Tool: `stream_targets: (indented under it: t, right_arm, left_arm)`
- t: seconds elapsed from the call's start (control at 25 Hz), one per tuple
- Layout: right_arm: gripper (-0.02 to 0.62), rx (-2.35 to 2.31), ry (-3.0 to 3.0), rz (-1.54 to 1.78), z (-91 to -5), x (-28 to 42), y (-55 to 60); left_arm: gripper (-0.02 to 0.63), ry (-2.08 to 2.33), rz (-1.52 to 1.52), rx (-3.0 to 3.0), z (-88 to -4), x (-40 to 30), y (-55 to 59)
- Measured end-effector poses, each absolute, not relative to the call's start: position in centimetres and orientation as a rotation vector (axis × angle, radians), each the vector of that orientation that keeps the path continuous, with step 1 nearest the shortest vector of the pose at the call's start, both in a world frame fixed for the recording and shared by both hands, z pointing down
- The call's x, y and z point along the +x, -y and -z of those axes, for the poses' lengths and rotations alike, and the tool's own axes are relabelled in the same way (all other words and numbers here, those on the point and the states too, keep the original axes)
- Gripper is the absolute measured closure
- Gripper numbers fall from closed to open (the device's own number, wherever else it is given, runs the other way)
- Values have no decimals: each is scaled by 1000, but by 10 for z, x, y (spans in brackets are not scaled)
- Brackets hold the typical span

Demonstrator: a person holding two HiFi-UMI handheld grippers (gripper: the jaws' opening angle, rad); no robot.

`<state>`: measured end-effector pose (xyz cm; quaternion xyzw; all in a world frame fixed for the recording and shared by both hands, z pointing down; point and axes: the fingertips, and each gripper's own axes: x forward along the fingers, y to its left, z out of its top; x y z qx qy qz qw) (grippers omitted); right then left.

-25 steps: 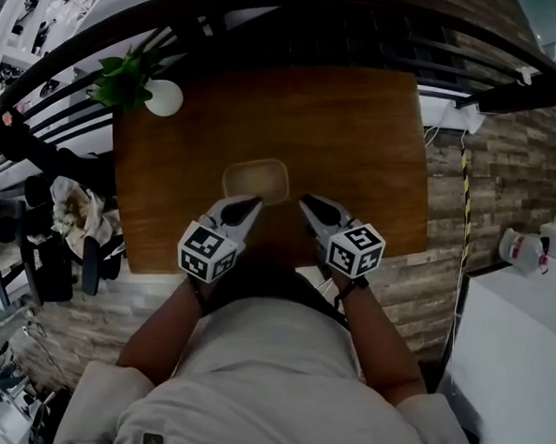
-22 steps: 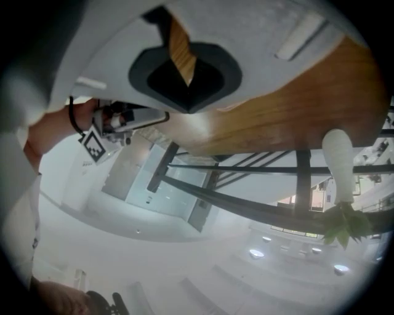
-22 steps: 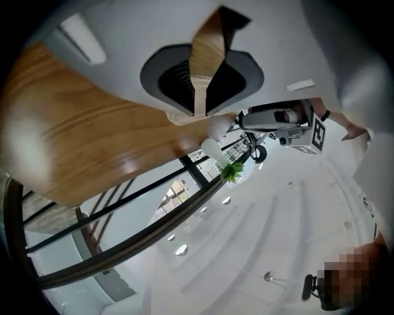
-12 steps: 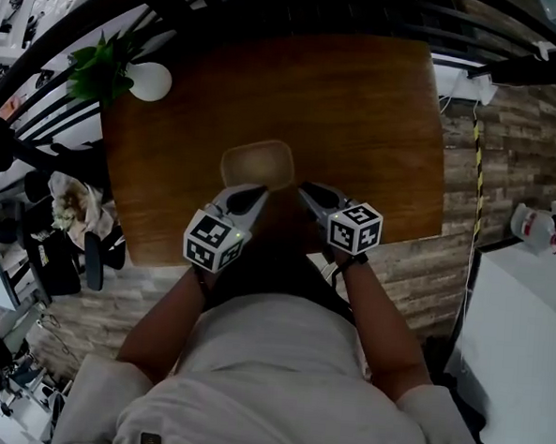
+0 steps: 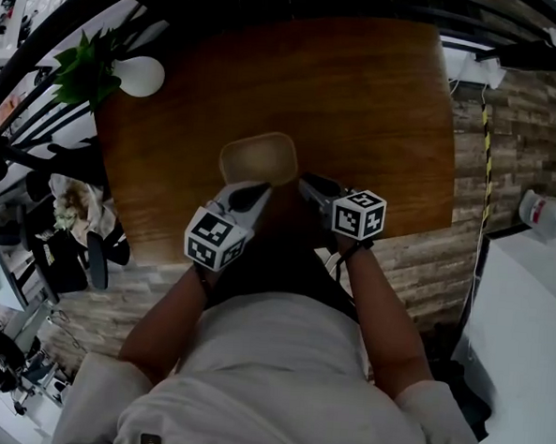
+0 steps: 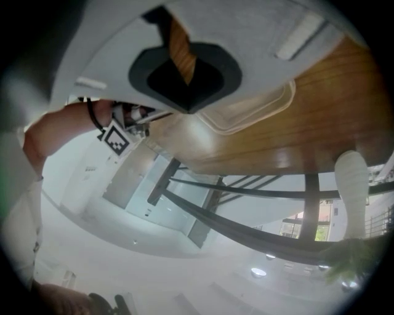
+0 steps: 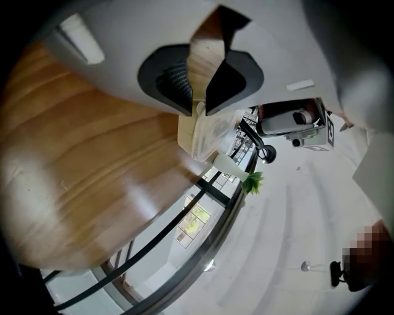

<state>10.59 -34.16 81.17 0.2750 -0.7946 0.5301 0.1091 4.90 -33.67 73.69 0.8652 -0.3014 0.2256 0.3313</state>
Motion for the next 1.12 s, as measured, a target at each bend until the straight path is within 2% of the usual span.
stream_targets:
  t: [0.4,1.12]
  right_arm:
    - [535,773,2332,-1626,-816,100,341]
    - [584,787,2346,-1633,-813,97,344]
  left_arm:
    - [602,770,-597,2256,-741,51,338]
    - [603,779,-597,2248,-745,45,339]
